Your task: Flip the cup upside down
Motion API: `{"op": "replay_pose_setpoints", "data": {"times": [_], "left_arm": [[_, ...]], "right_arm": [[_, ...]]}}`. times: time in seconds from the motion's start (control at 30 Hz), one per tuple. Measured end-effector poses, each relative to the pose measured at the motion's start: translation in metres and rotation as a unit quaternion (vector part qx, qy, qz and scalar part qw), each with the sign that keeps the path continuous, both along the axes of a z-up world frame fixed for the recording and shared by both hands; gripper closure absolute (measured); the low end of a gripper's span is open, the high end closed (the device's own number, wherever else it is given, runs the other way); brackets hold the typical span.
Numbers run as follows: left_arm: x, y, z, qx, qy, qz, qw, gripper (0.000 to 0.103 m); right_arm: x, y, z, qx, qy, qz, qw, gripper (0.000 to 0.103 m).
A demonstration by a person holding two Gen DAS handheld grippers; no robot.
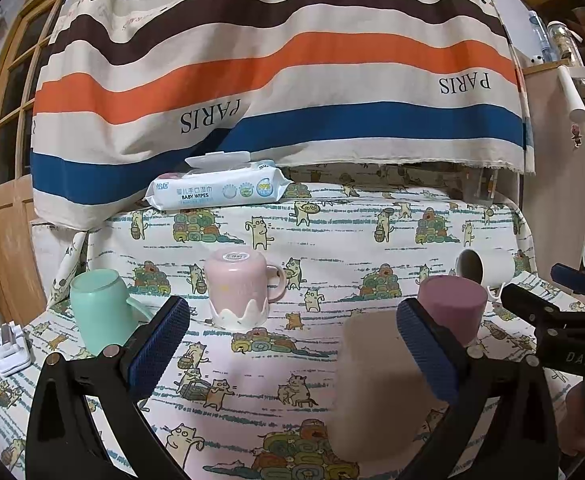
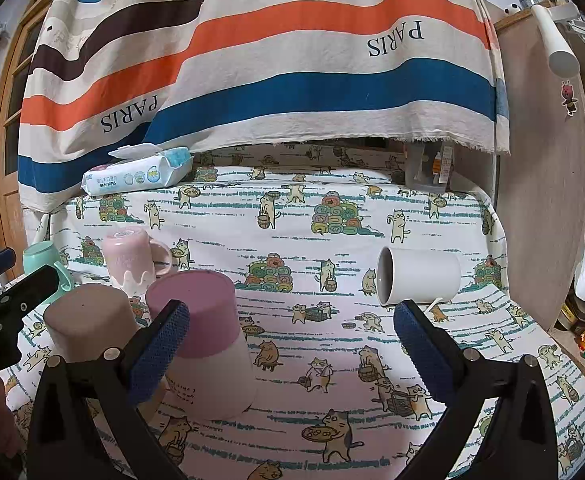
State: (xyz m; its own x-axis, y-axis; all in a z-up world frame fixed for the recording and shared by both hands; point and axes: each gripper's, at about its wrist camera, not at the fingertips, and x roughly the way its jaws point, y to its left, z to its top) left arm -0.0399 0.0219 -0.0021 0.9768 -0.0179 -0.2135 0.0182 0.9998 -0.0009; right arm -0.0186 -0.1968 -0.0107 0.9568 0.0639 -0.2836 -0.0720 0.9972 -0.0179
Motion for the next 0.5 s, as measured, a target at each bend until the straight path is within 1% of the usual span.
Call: {"op": "replay_pose_setpoints", "data": {"times": [0.5], "left_arm": [[0.0005,0.0008,-0.0016,0.0,-0.001,0.001,1.0,0.0]], "right_arm": [[0.0002,-0.0003,0.0,0.0,0.0,0.0,1.0,0.0]]}}
